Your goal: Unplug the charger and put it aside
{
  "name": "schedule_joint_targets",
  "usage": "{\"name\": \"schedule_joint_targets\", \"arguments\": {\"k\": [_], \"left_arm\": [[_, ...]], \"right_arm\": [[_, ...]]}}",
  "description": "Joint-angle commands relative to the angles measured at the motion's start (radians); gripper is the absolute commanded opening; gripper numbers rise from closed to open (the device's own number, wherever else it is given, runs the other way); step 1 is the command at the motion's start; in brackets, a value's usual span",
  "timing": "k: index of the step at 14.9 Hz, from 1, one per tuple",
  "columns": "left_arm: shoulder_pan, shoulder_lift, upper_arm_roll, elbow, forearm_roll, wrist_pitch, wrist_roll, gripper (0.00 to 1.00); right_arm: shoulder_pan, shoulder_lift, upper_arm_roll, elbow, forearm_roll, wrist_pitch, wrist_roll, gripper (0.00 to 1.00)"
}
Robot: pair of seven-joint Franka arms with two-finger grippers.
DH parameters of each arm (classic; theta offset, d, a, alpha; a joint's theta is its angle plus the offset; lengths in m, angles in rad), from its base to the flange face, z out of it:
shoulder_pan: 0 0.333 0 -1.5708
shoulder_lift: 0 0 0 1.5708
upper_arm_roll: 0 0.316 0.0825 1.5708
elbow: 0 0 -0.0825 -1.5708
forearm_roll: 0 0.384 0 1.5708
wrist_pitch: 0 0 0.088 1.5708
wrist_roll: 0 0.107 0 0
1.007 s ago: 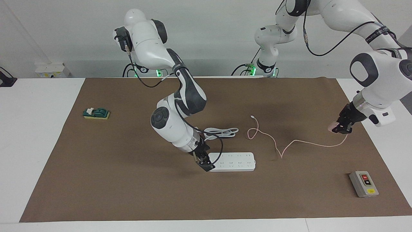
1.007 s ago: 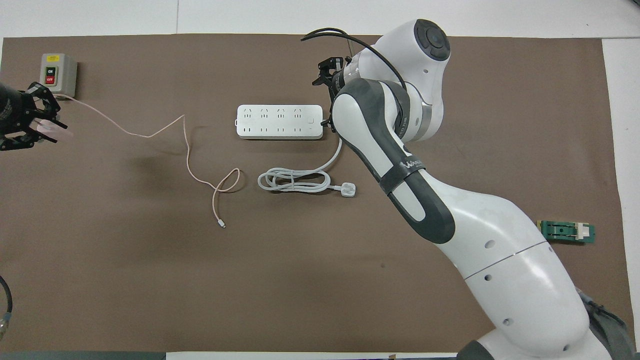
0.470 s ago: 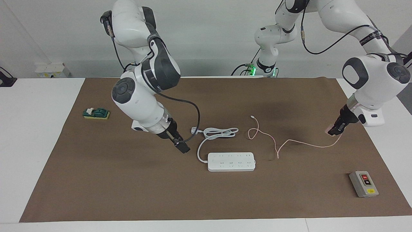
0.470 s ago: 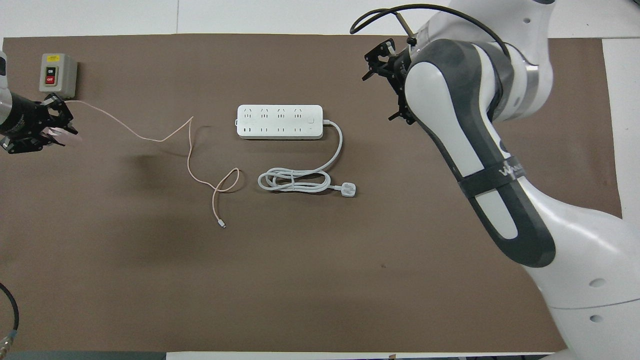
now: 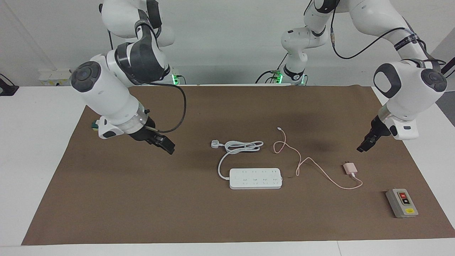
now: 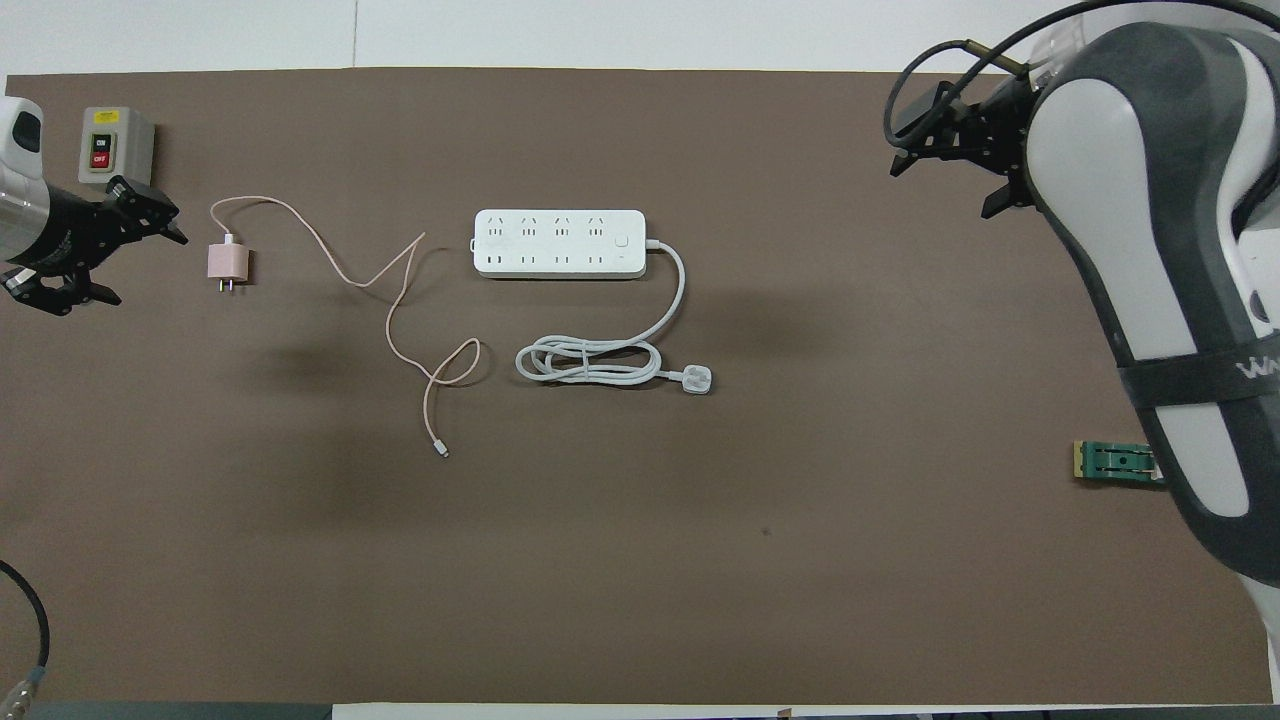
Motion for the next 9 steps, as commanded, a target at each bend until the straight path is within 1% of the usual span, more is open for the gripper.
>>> {"name": "schedule_joint_targets", "arguments": {"k": [1,3,6,7,9], "left_arm": [[-0.012,-0.02,0.011,-0.001,0.0,-0.004,0.043,1.0],[-0.014,-0.021,0.013,-0.001,0.004,-0.019,0.117,1.0],[-0.009,-0.026,0.013,0.037,0.004,-0.122,0.307,1.0],[-0.007,-0.026,0.013,0.058,0.005,-0.16,0.347,1.0],[-0.007,-0.031,0.013,0.103,0.005,-0.218,0.389,1.0]], "right_arm": [[-0.018,-0.061,0.01,-0.049,-0.066,0.003,-0.2,1.0],[-0.022,-0.082,0.01,-0.049,-0.095,0.003,-0.297,1.0],[-0.039,-0.137,0.01,-0.054,-0.138,-0.044,-0.423,1.0],[-0.05,-0.162,0.01,-0.074,-0.138,-0.056,-0.458,1.0],[-0.081,-0.248,0.014,-0.17,-0.138,-0.052,-0.495,1.0]]}}
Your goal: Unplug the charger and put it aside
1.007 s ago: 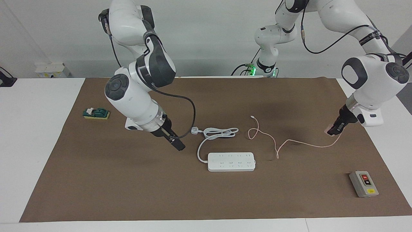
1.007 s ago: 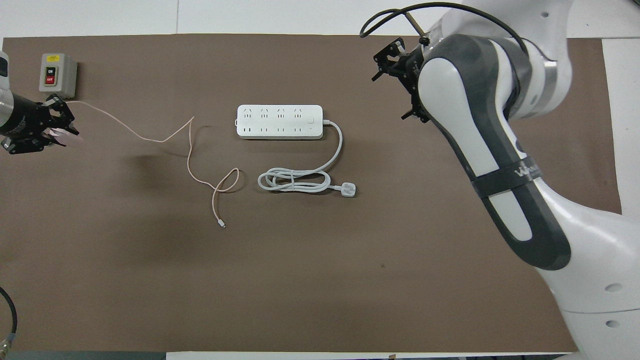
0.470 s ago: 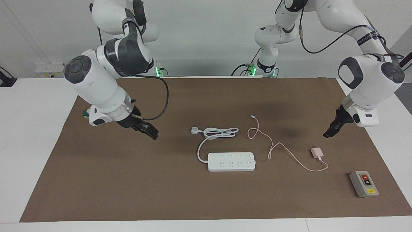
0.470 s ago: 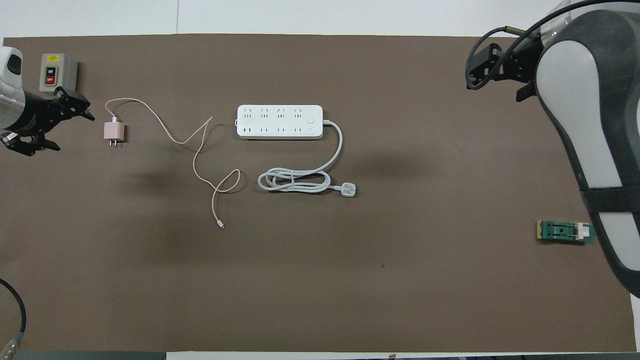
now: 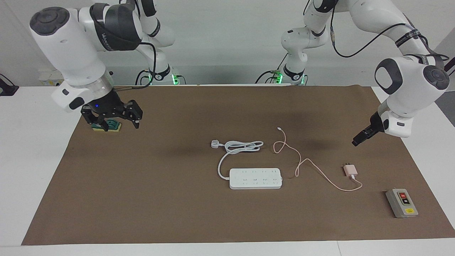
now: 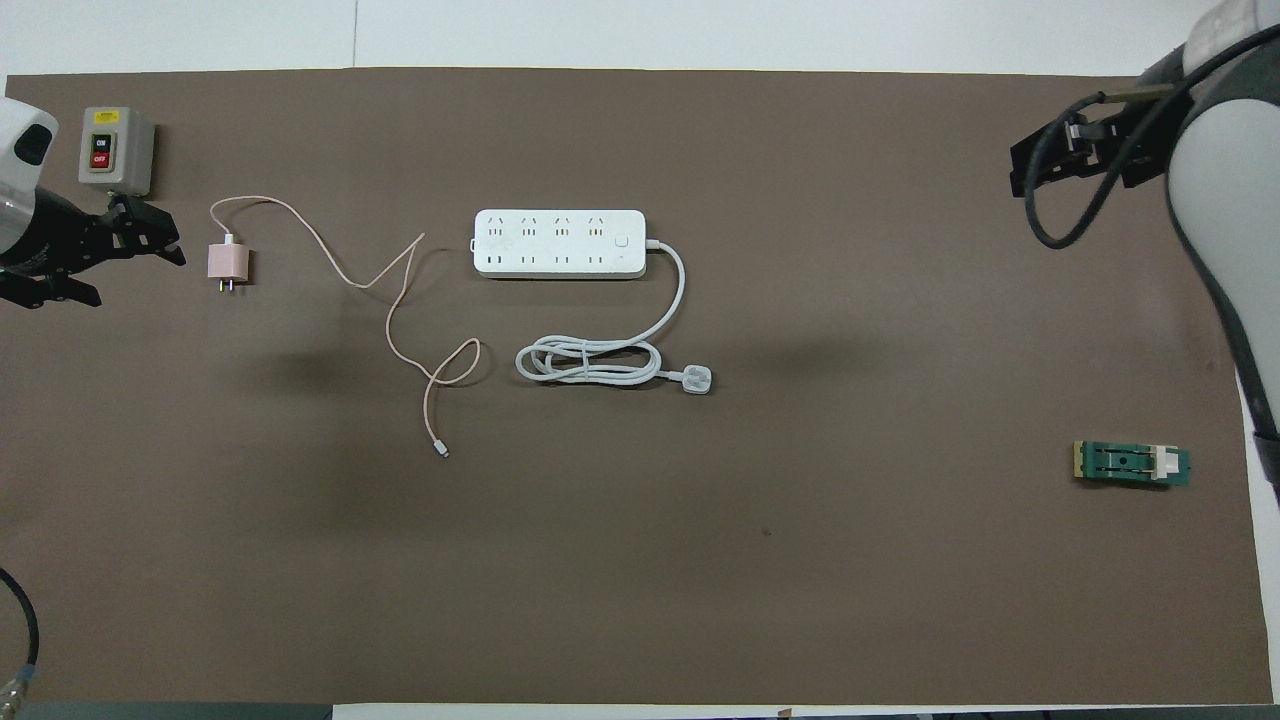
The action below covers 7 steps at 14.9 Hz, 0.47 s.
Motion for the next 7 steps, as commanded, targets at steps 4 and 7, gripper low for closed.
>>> {"name": "schedule_joint_targets", "arguments": {"k": [4,7], "left_arm": [[-0.018,-0.089,-0.001,0.061,0.003,-0.198,0.109,1.0],[-0.026,-0.153,-0.003,0.045,0.001,-0.248,0.153,1.0]], "right_arm": [[-0.089,-0.28,0.024,-0.361,-0.015,0.029,-0.063,1.0],[-0.12,-0.322,0.025,-0.442,-0.017,0.03,-0.114,1.0]]}}
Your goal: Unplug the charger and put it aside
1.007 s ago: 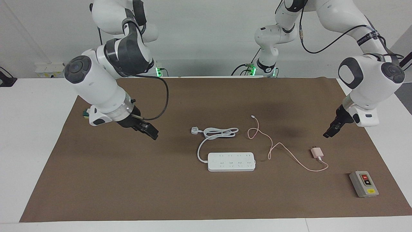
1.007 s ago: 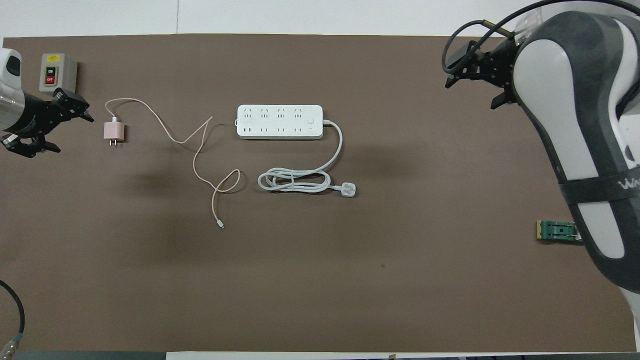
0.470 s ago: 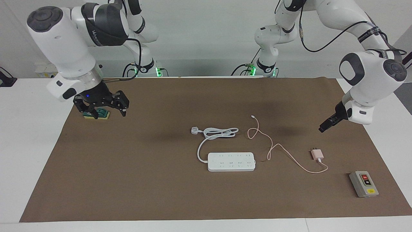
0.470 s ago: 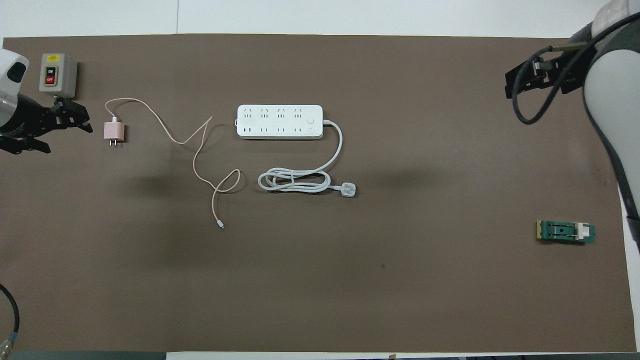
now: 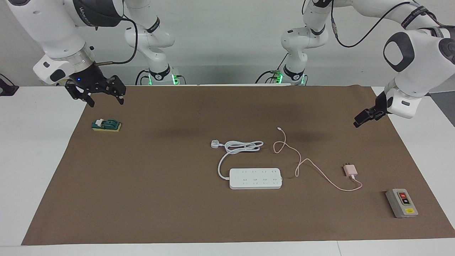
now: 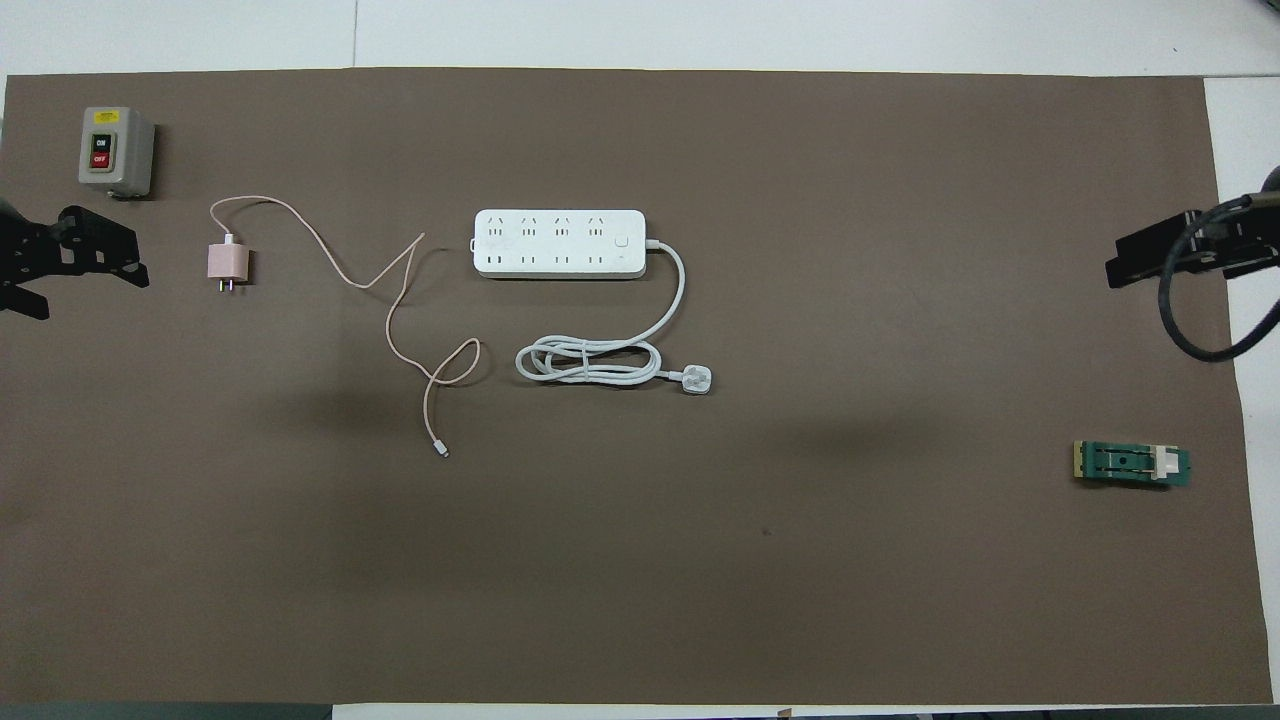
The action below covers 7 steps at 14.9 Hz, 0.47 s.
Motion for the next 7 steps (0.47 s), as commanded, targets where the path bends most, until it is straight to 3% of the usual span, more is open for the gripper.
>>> {"name": "schedule_joint_targets", "arguments": {"k": [1,7], "left_arm": [[-0.013,-0.073,0.008,-0.034,0.001,-0.058,0.058,1.0],[-0.084,-0.126,0.019,-0.105,0.003,-0.065,0.108,1.0]], "right_arm": [[-0.048,-0.076,0.025,-0.141,-0.018,0.045,-0.074,1.0],[-0.068,-0.065,0.066,-0.115,-0.064,0.073,-0.02,1.0]]}}
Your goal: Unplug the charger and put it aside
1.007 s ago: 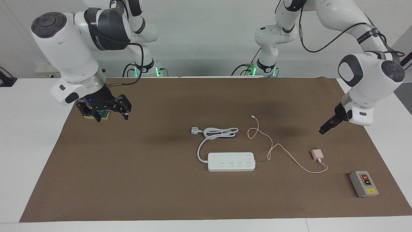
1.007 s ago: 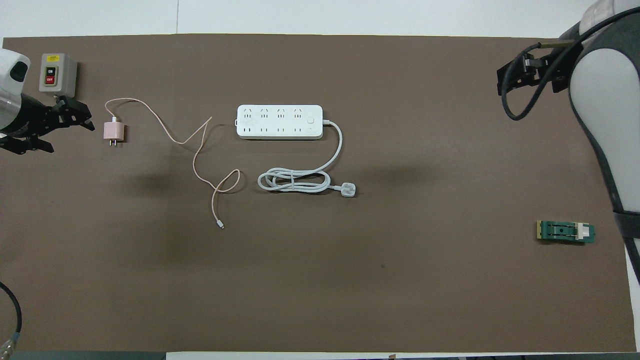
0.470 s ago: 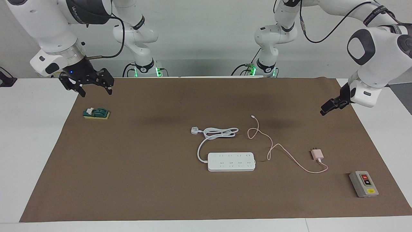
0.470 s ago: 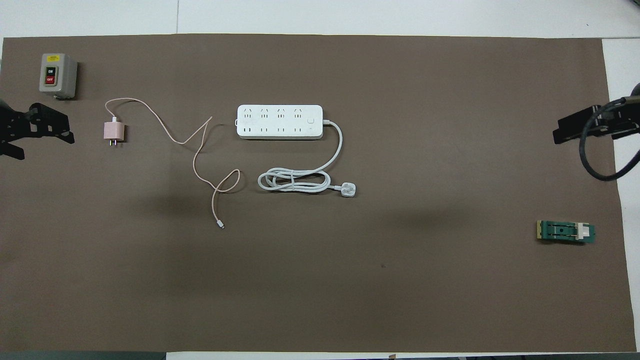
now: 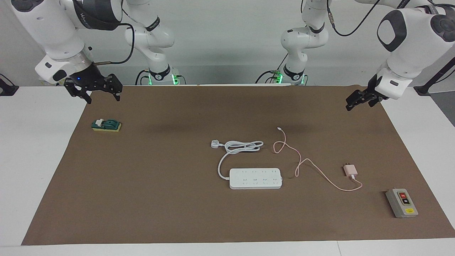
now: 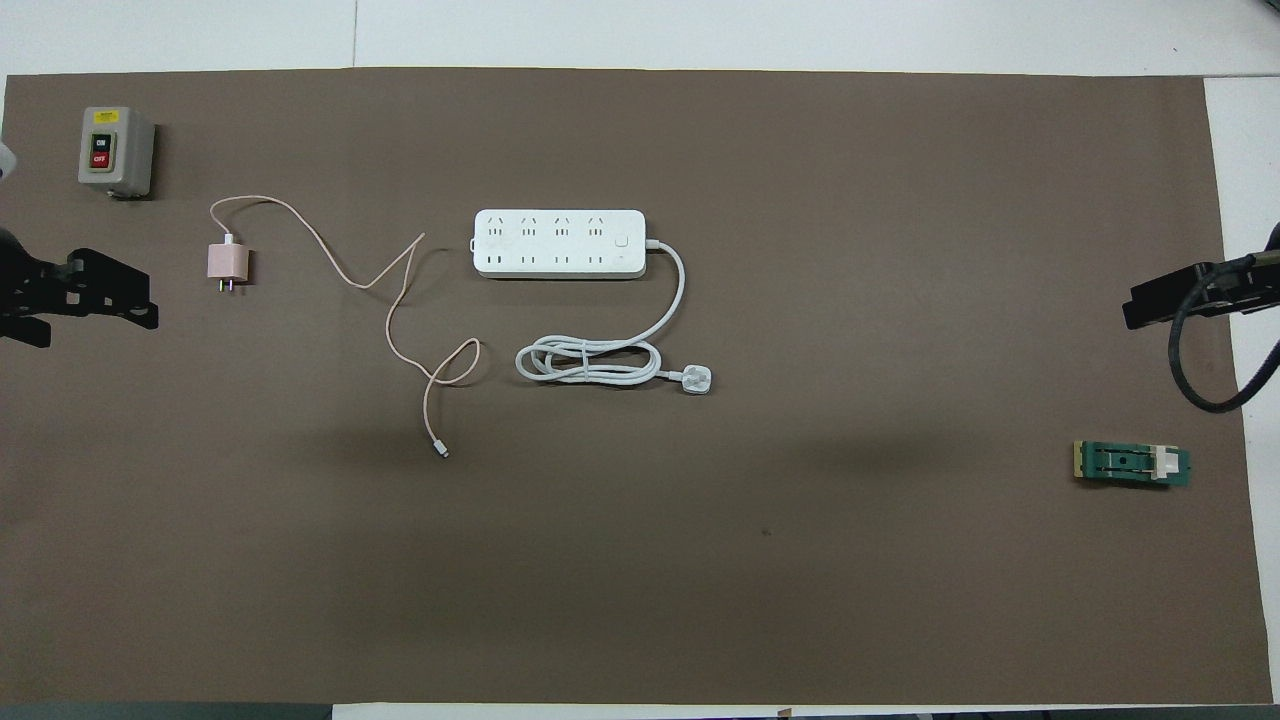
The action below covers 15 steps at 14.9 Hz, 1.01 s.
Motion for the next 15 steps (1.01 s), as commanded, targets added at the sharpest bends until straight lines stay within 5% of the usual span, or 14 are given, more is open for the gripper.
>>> {"name": "schedule_joint_targets", "arguments": {"k": [1,3,6,15], "left_arm": [[-0.034,-0.078,0.02,-0.091,0.003,0.003,0.022,1.0],[-0.036,-0.125,0.023,-0.157,0.001,0.004,0.03,1.0],[-0.098,-0.118,0.108,-0.147,-0.006,0.029,0.051,1.0],[-0.102,-0.06,0.109,-0.082,-0.006,0.026,0.096,1.0]], "right_arm": [[-0.022,-0.016,0.031,-0.016,-0.017,0.02,0.042,1.0],[-0.006,-0.017,0.03,-0.014,-0.023,0.014,0.047,1.0],[-0.003,-0.017,0.033,-0.014,-0.038,0.016,0.049,1.0],[-0.003,-0.019,0.033,-0.016,-0.037,0.011,0.082,1.0]]}}
